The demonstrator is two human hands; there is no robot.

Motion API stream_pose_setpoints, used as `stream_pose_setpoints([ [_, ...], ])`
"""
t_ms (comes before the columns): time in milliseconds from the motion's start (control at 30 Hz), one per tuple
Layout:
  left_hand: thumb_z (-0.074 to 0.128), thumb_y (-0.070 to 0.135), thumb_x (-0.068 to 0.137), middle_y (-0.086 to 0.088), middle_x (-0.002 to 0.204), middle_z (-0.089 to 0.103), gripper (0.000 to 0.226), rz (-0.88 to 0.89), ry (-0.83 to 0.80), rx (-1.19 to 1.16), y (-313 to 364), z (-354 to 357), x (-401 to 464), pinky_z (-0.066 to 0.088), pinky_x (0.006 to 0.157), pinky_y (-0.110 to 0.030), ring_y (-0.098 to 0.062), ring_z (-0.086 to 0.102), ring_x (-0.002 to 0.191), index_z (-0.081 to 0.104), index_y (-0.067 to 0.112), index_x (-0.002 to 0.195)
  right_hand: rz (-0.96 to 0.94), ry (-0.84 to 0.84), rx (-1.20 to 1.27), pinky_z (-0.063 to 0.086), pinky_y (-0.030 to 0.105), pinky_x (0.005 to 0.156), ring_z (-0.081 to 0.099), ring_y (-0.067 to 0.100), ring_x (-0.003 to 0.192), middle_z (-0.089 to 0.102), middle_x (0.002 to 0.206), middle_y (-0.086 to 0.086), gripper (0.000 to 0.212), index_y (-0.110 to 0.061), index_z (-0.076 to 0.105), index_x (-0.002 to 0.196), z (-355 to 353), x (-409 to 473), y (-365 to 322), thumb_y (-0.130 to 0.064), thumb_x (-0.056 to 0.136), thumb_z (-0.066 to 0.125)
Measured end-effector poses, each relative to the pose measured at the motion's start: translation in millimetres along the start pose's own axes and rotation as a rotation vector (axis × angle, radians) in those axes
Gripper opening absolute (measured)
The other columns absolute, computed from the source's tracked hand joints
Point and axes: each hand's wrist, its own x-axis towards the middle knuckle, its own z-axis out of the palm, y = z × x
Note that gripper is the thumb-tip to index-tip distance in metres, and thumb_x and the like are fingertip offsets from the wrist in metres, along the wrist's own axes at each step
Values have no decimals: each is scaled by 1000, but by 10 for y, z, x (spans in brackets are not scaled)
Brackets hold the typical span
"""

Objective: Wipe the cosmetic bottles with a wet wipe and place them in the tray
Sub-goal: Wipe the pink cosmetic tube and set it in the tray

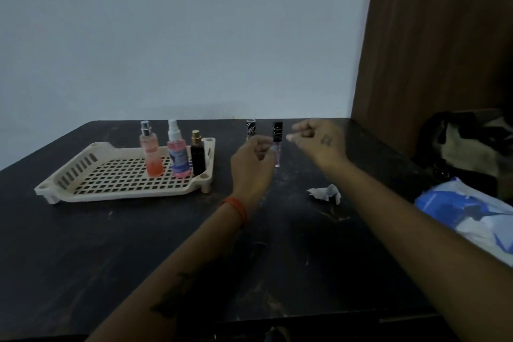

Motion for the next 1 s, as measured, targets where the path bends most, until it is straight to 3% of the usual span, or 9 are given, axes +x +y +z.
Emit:
stream_pose_setpoints([
  [100, 59, 15, 88, 10, 82, 59, 11, -22, -7, 40, -148, 92, -8, 54, 77, -28, -10, 60, 79, 61, 17, 98, 87, -45, 9, 44, 9, 65, 60, 11, 81, 67, 97, 4, 37, -10, 62, 110, 219, 32, 179, -14, 75, 74],
  [167, 58, 14, 88, 9, 84, 59, 11, -29, -34, 42, -235, 85, -6, 55, 80, -32, -11, 61, 81, 60, 16, 99, 123, -86, -2, 44, 17, 74, 60, 15, 92, 65, 106, 5, 49, -9, 57, 119, 372, 97, 230, -15, 74, 76],
  [233, 59, 13, 88, 6, 85, 61, 12, -65, -27, 8, -282, 66, 15, 55, 82, -37, -15, 63, 84, 61, 15, 100, 148, -106, -8, 43, 16, 73, 58, 15, 94, 64, 111, 6, 55, -8, 54, 123, 491, 176, 258, -14, 73, 76],
  [333, 58, 13, 88, 6, 87, 61, 12, -97, -21, -14, -297, 59, 42, 54, 85, -40, -18, 63, 88, 60, 18, 98, 166, -127, 2, 40, 12, 61, 57, 14, 86, 63, 99, 3, 41, -6, 59, 112, 582, 258, 291, -13, 74, 75],
  [467, 57, 9, 88, 8, 92, 60, 17, -93, -25, -12, -300, 63, 38, 54, 85, -39, -15, 62, 91, 61, 15, 103, 173, -158, 15, 41, 21, 66, 54, 12, 78, 62, 90, 3, 24, -7, 66, 93, 550, 266, 299, -14, 73, 76],
  [600, 57, 10, 88, 6, 108, 57, 25, -60, -16, 7, -297, 38, 40, 53, 86, -31, -7, 56, 95, 58, 16, 112, 195, -245, 134, 44, 19, 61, 56, 11, 74, 64, 81, 1, 13, -11, 65, 81, 308, 148, 254, -13, 73, 76],
  [700, 56, 11, 89, 0, 115, 58, 31, -198, -141, -208, -241, 19, 45, 53, 87, -32, -15, 59, 103, 54, 14, 120, 182, -390, 152, 47, 21, 63, 59, 10, 70, 67, 83, 3, 22, -8, 68, 94, 74, 0, 220, -15, 74, 75],
  [833, 53, 5, 88, -12, 108, 68, 23, -375, -444, -425, -186, -24, 24, 55, 83, -39, -26, 67, 97, 62, 17, 105, 152, -448, 184, 46, 17, 53, 58, 6, 60, 67, 82, 3, 28, -4, 64, 98, -100, -173, 168, -12, 74, 76],
  [1000, 52, 1, 87, -14, 101, 70, 20, -420, -487, -415, -211, -37, -10, 55, 83, -41, -29, 67, 92, 65, 13, 95, 196, -475, 143, 53, 22, 57, 66, 16, 74, 66, 100, 10, 51, -11, 52, 109, -139, -281, 138, -11, 67, 81],
])
